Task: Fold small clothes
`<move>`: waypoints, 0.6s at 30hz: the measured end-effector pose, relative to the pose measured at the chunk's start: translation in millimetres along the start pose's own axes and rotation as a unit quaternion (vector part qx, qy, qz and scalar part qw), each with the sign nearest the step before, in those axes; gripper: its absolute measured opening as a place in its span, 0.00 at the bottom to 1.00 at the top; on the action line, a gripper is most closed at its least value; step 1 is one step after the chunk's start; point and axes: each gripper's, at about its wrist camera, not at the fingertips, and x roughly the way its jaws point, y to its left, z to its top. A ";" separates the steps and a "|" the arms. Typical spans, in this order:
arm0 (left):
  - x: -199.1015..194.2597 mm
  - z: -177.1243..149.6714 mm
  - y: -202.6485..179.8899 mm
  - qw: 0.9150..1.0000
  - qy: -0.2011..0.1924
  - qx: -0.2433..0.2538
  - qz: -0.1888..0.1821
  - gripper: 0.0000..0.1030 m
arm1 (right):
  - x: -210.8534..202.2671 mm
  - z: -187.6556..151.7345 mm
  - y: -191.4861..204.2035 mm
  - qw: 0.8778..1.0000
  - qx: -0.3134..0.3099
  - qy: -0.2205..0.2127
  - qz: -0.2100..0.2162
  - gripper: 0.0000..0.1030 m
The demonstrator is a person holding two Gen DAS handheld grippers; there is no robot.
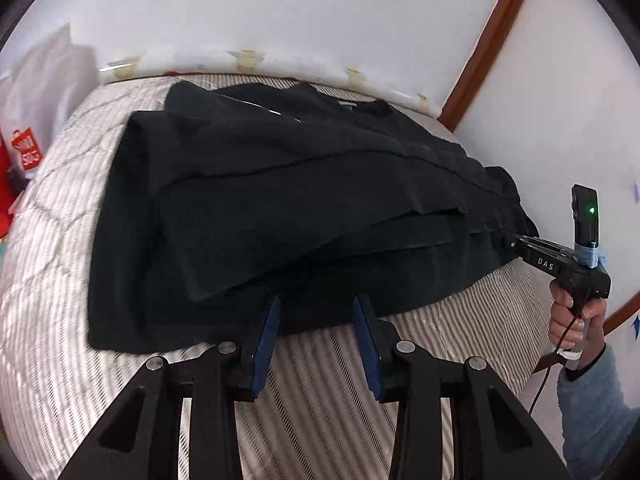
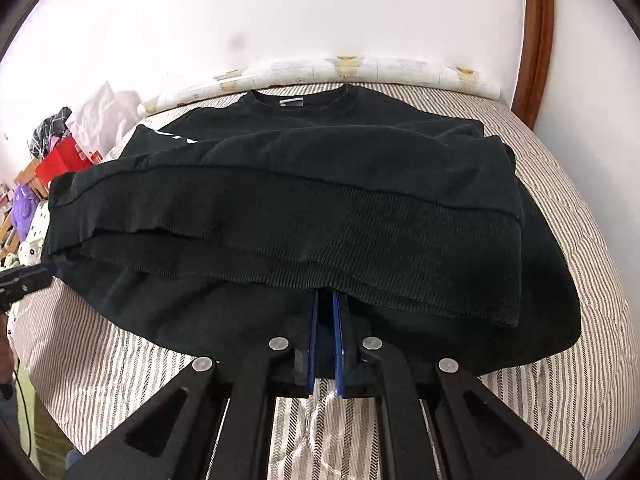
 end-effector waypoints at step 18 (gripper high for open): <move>21.0 53.5 -13.3 0.999 -0.006 0.026 0.027 0.34 | 16.5 42.6 0.1 1.000 0.009 -0.009 -0.028 0.03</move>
